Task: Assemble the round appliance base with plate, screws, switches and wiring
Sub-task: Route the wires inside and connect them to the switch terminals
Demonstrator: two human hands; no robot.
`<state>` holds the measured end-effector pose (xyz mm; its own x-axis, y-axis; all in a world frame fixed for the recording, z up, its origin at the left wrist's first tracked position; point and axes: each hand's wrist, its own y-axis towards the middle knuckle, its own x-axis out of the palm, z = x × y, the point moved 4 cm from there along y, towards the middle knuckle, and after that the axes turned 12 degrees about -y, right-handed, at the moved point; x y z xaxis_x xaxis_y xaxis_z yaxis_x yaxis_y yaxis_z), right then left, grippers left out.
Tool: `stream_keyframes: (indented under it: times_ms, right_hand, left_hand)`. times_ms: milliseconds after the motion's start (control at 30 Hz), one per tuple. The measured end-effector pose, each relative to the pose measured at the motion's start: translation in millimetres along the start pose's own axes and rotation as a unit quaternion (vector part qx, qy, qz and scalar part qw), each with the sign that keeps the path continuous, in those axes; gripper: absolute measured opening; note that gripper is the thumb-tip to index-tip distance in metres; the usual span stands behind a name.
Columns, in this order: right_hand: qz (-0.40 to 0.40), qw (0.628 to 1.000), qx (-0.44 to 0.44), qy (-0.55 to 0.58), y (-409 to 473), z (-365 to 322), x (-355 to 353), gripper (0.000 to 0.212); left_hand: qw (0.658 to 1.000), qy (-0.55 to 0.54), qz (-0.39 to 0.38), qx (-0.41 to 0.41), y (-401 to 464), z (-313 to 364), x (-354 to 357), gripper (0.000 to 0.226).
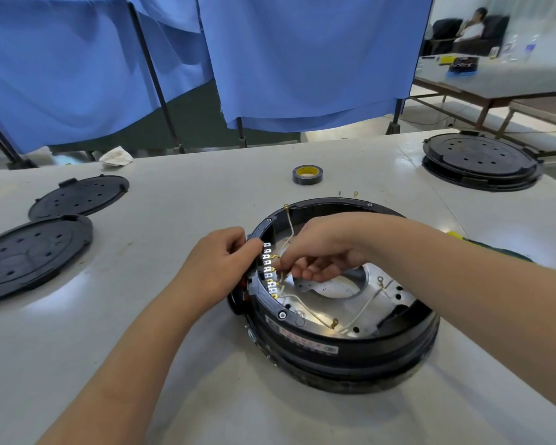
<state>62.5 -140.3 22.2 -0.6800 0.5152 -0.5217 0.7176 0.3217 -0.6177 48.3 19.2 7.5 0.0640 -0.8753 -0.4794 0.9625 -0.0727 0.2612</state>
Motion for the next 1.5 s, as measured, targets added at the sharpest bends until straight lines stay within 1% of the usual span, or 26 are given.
stream_keyframes:
  times_ms: [100,367,567,667,833,1033,1233,1333,1500]
  right_hand:
    - [-0.008,1.0,-0.007,-0.013,0,2,0,0.013]
    - [0.035,0.999,-0.027,0.011,3,6,0,0.016]
    - [0.029,0.999,-0.033,0.029,4,7,2,0.012]
    - [0.026,0.998,-0.034,0.037,3,7,3,0.012]
    - [0.033,0.998,-0.035,0.035,2,7,4,0.011]
    - [0.022,0.998,-0.034,0.046,2,7,5,0.012]
    - [0.017,0.998,-0.027,0.059,0,7,6,0.013]
    - [0.017,0.997,-0.026,0.072,-1,7,7,0.014]
    - [0.017,0.997,-0.026,0.073,-3,6,8,0.014]
  left_hand:
    - [1.0,0.011,-0.008,0.002,0,0,0,0.037]
    - [1.0,0.01,-0.017,-0.001,0,-1,0,0.038]
    - [1.0,0.011,-0.011,0.003,0,2,1,0.039]
    - [1.0,0.023,-0.001,0.003,-2,3,0,0.044]
    - [0.998,0.05,0.028,-0.031,-4,7,-2,0.043]
    - [0.998,0.019,0.039,-0.055,-7,8,-3,0.045]
    - [0.994,0.083,0.033,-0.059,-8,12,-4,0.056]
    - [0.993,0.103,0.013,-0.058,-8,14,-4,0.054]
    - [0.991,0.127,0.001,-0.049,-7,17,-6,0.053]
